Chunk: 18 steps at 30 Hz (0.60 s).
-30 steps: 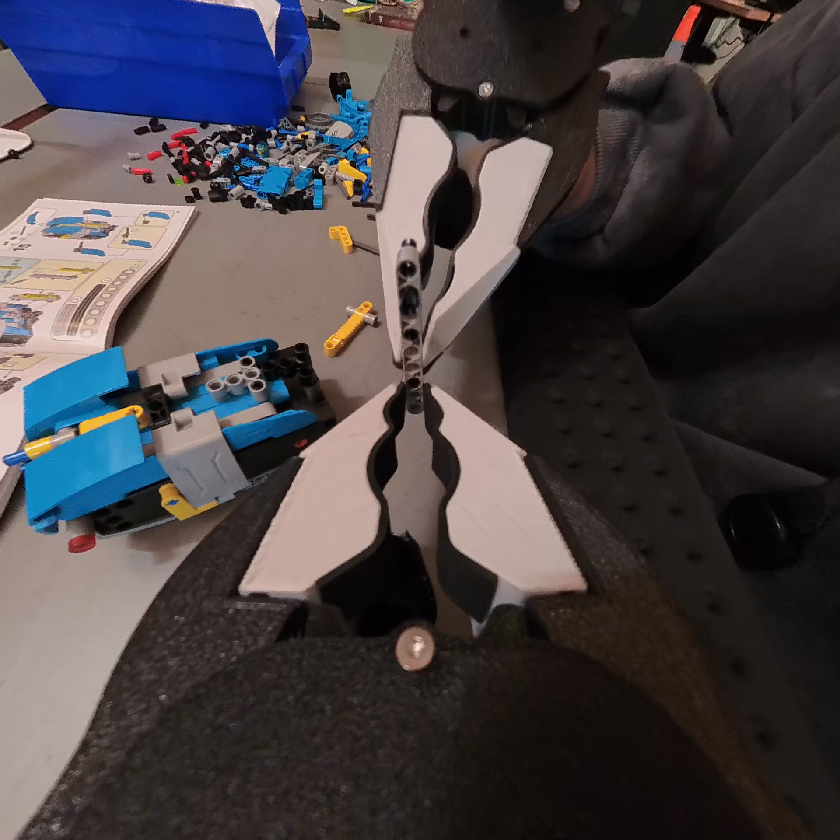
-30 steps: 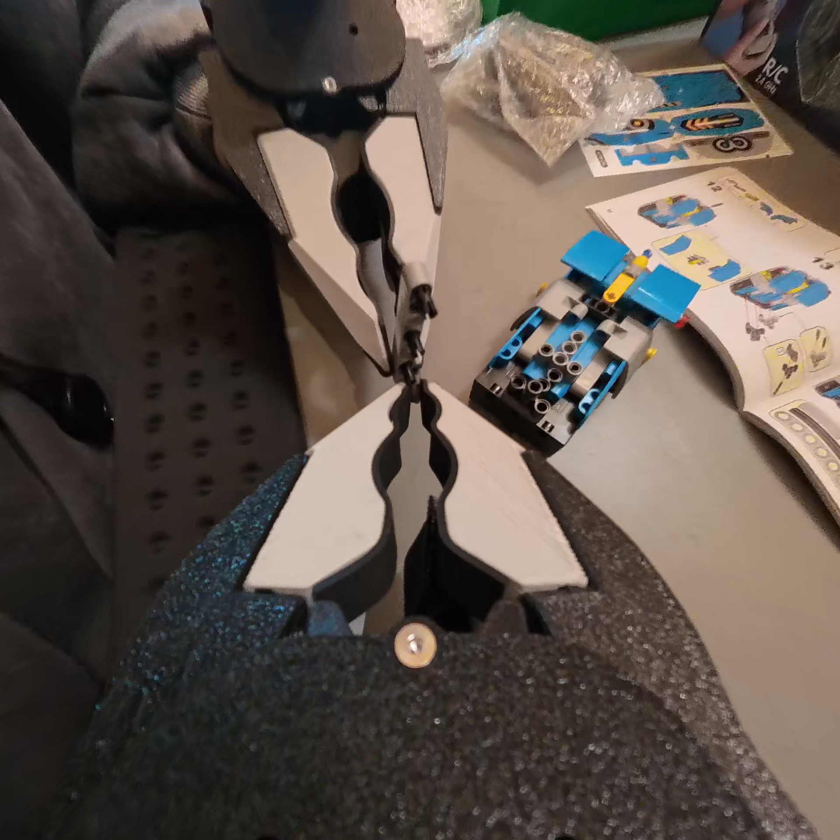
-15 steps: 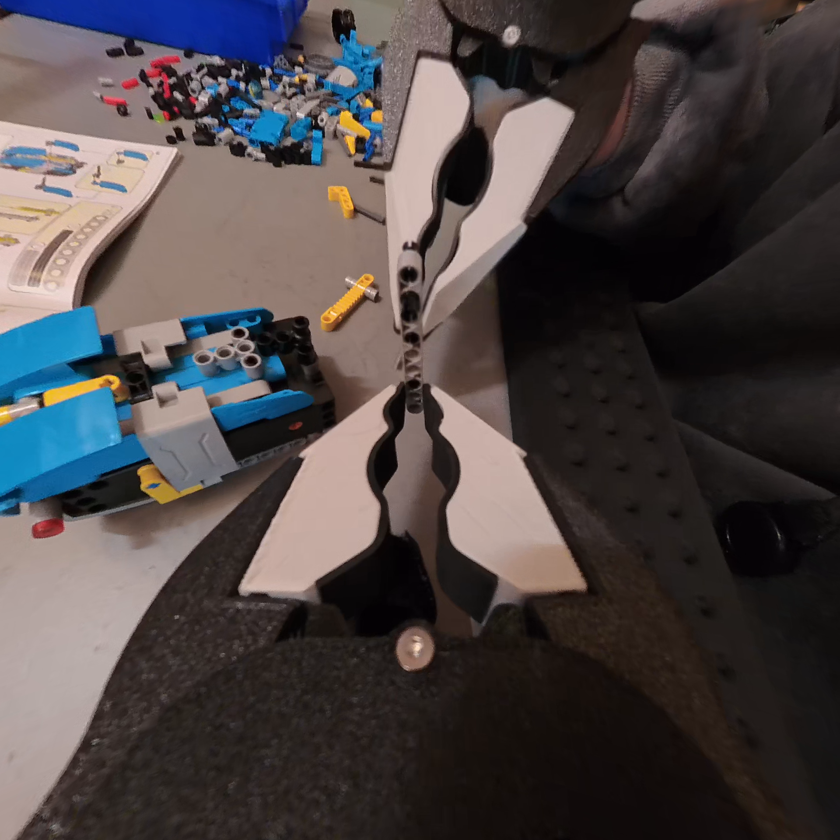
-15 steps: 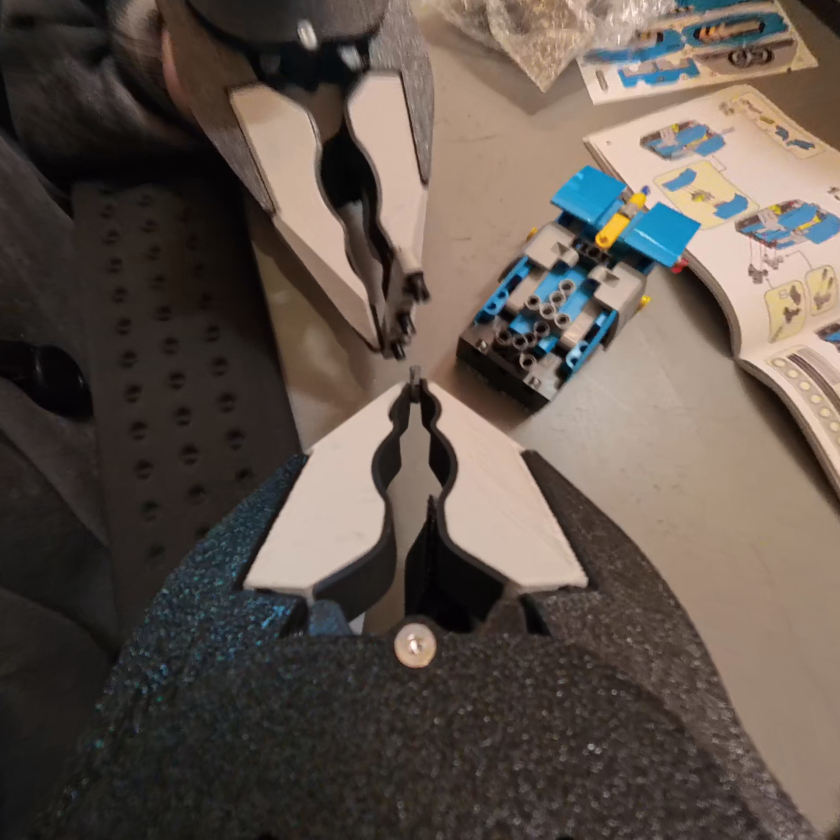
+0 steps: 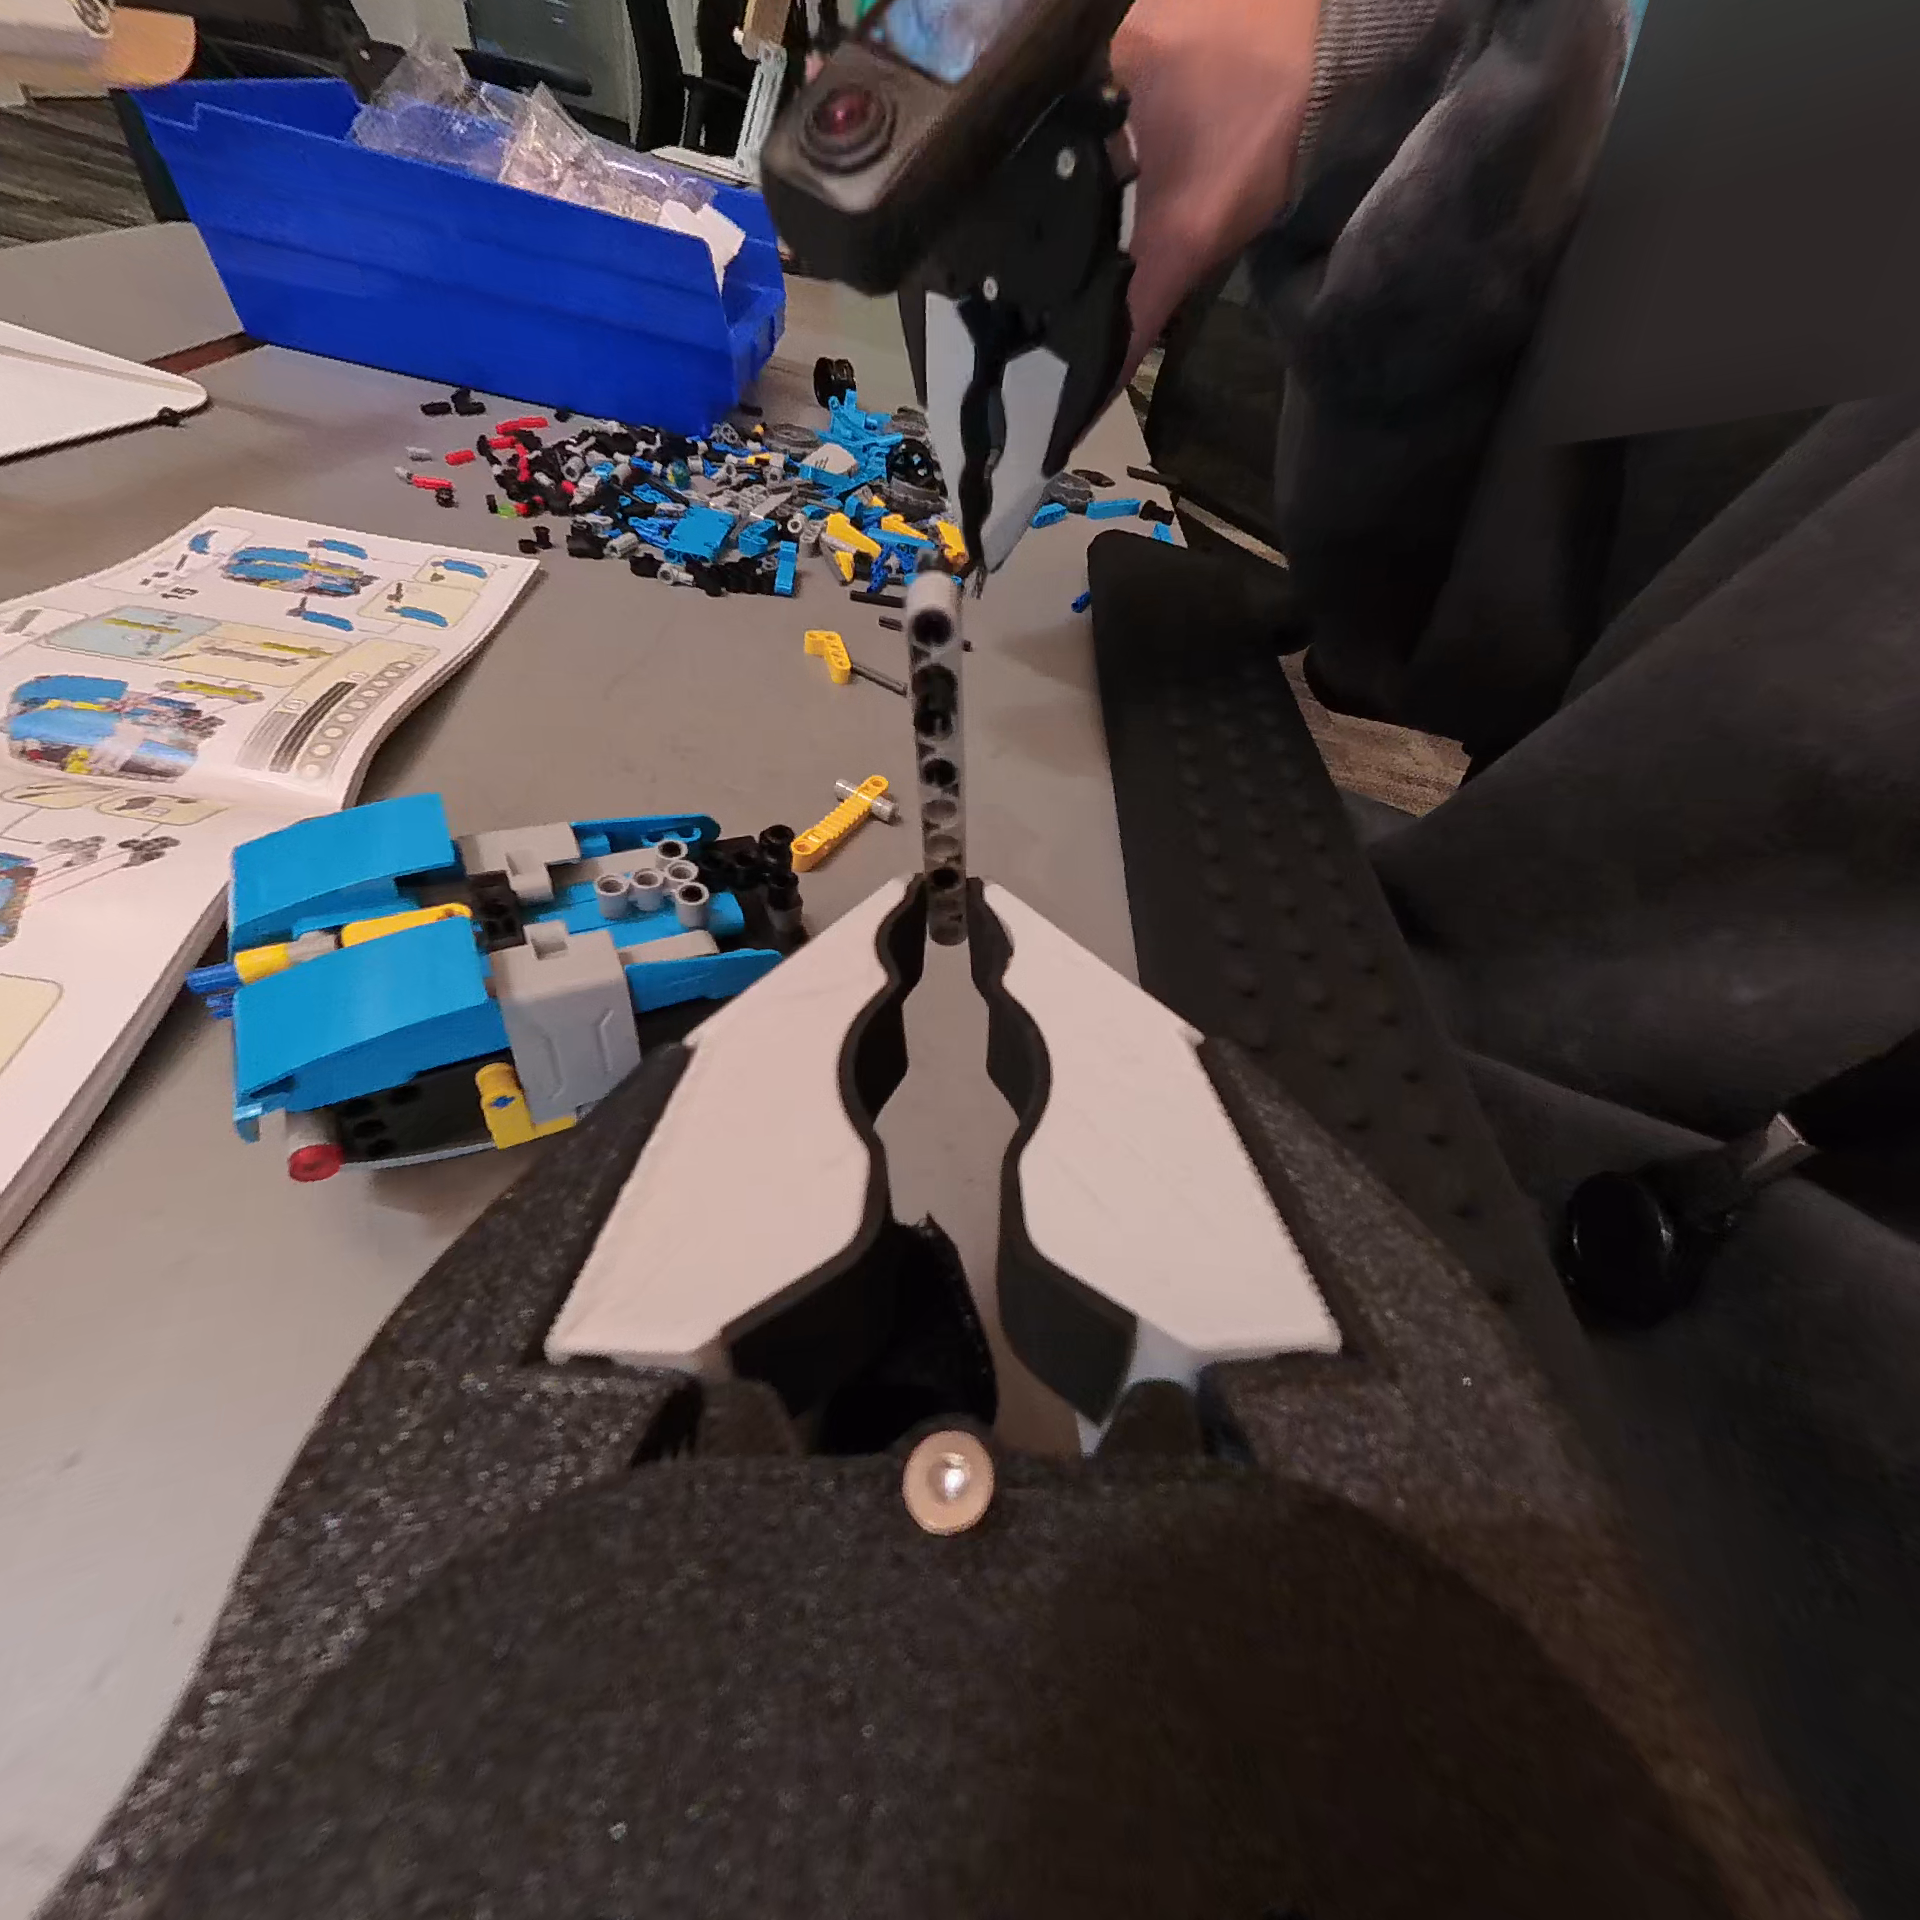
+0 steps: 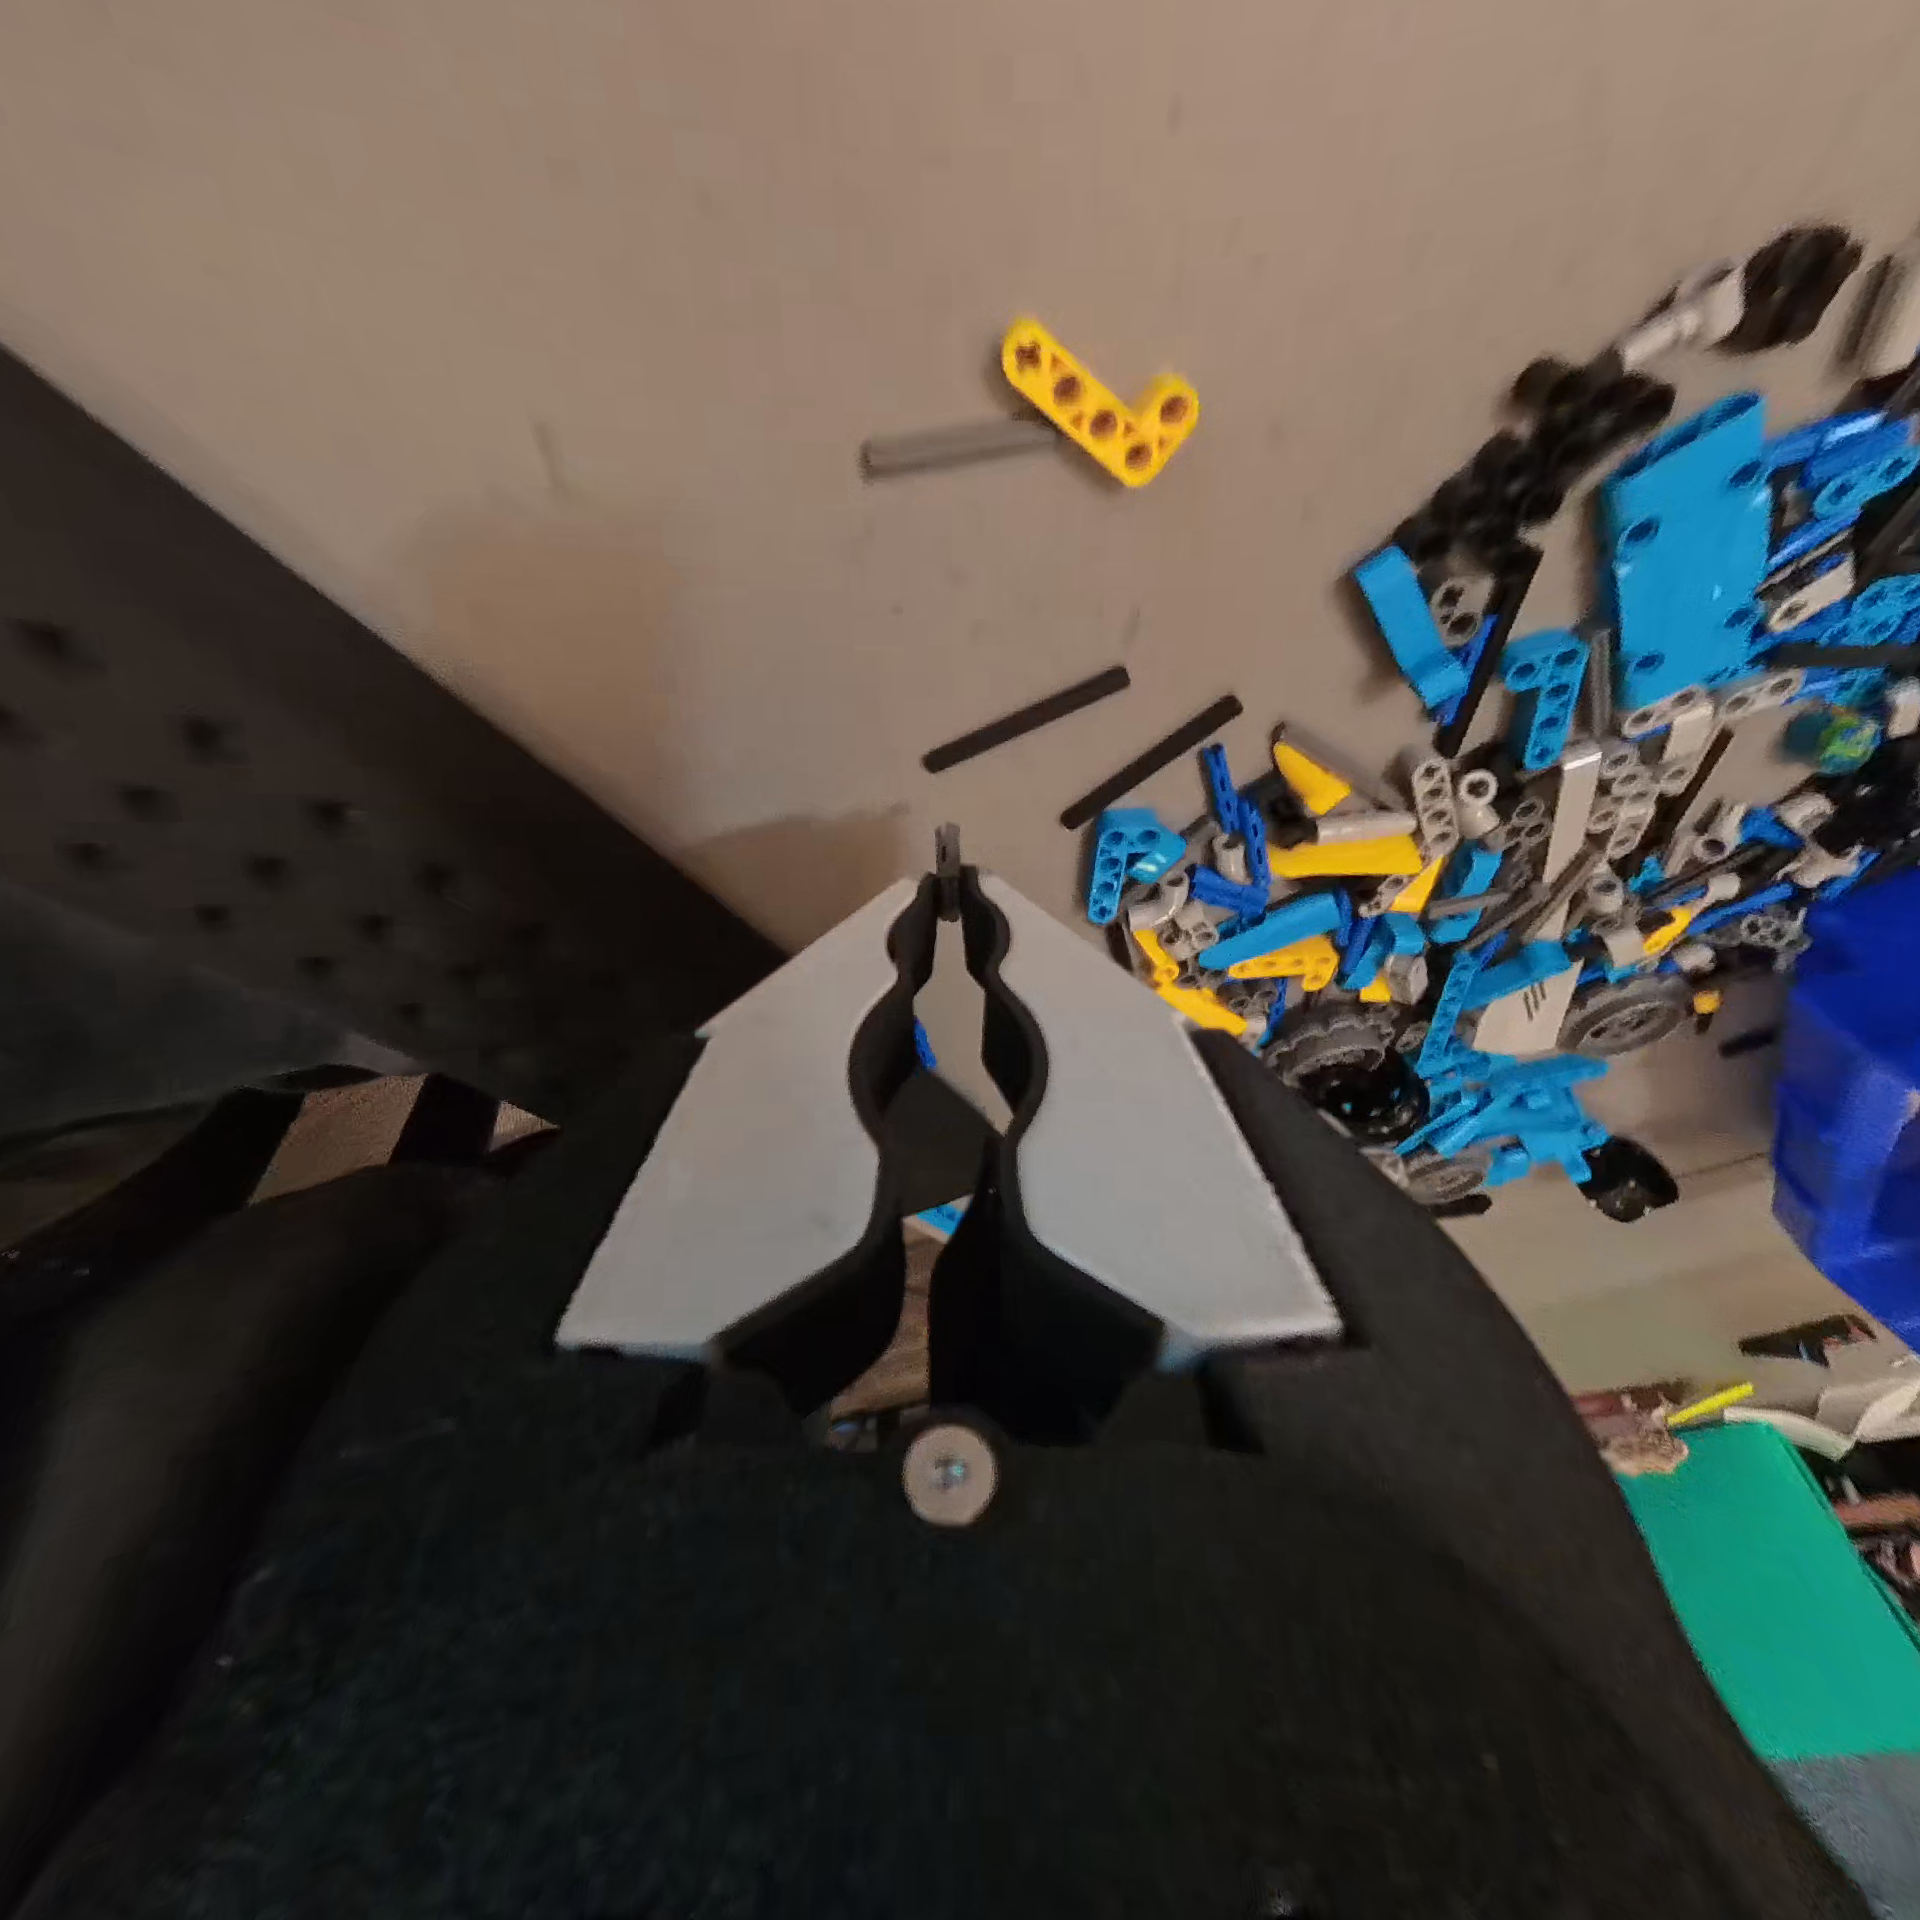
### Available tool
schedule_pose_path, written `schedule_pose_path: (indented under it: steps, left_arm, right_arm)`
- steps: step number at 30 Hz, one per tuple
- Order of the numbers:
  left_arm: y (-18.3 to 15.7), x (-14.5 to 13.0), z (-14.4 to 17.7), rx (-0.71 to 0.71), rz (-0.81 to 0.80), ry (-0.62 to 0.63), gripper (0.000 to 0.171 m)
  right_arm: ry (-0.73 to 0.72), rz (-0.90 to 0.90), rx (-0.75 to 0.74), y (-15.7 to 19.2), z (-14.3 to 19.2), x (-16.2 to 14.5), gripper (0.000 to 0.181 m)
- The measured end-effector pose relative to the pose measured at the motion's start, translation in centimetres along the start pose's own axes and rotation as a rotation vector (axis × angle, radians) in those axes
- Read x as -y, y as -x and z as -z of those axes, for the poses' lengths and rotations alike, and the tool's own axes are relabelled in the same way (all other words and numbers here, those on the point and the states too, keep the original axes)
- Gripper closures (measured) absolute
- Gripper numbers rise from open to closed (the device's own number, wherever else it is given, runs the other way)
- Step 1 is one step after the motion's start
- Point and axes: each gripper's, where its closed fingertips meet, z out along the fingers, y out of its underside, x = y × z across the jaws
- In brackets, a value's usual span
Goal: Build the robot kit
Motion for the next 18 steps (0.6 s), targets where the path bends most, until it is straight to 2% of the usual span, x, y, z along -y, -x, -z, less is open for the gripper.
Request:
schedule_pose_path:
  steps: [9, 18]
  left_arm:
    - [0.2, 0.0, 0.0, 0.030, -0.026, 0.003, 0.164]
    - [0.5, 0.0, 0.1, 0.042, -0.023, 0.000, 0.165]
  right_arm:
    - [0.167, -0.063, 0.007, -1.2, -2.9, -2.8, 0.177]
    - [0.175, -0.063, 0.025, -1.4, -3.6, -3.1, 0.177]
